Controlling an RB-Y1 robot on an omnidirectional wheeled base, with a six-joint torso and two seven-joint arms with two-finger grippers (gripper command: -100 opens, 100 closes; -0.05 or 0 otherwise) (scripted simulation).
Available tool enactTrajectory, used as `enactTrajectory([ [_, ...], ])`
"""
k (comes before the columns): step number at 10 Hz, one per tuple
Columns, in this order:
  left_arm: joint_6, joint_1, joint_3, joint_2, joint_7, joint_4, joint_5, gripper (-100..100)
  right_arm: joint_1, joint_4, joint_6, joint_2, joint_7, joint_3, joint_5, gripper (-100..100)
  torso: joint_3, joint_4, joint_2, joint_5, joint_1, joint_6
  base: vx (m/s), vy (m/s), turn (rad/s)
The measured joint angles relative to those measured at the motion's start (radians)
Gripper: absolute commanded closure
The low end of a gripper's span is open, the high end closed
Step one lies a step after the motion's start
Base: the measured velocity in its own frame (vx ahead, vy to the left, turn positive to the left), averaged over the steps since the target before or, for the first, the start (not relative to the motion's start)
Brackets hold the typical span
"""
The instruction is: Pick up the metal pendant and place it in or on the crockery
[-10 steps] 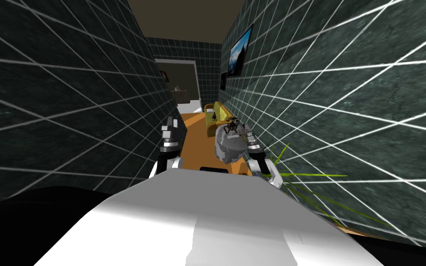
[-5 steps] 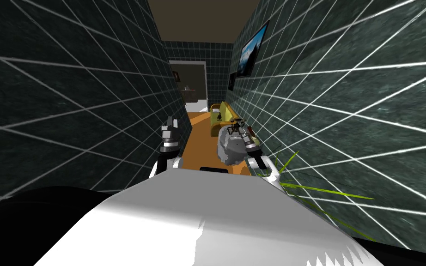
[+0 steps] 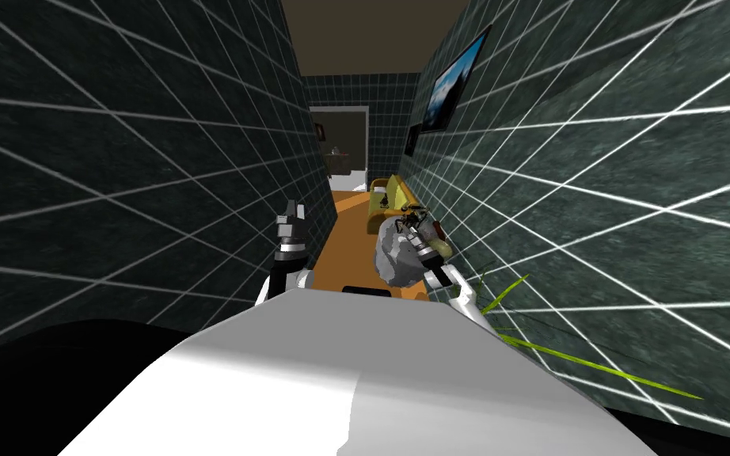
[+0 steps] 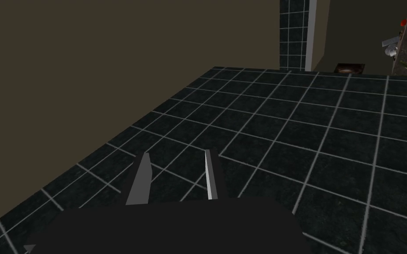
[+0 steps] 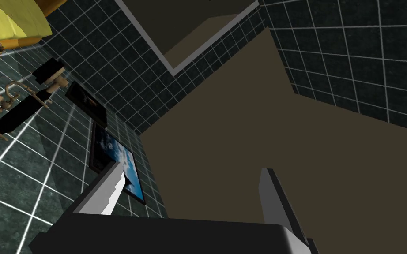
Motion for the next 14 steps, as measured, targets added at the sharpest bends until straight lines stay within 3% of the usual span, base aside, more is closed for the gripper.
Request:
enactTrajectory([
  [6,0.000,0.000,0.000,0.000,0.000,0.000,0.000,0,-0.060,0.163,0.016,-0.110,0.026,0.074,0.076,-100,-0.001,0.000,-0.001,0.000,-0.001,-0.001,-0.014,-0.077,0.203],
  [8,0.000,0.000,0.000,0.000,0.000,0.000,0.000,0,-0.063,0.182,0.038,-0.143,0.030,0.100,0.100,-100,0.000,0.000,-0.001,0.000,0.001,-0.001,-0.017,-0.055,0.194],
  [11,0.000,0.000,0.000,0.000,0.000,0.000,0.000,0,-0.089,0.275,0.018,-0.160,0.047,0.119,0.122,-100,-0.001,0.000,-0.001,0.001,0.002,-0.001,-0.010,-0.053,0.195],
  [14,0.000,0.000,0.000,0.000,0.000,0.000,0.000,0,-0.099,0.326,0.045,-0.226,0.048,0.169,0.163,-100,0.000,0.000,0.000,0.000,0.000,-0.001,-0.030,-0.073,0.184],
])
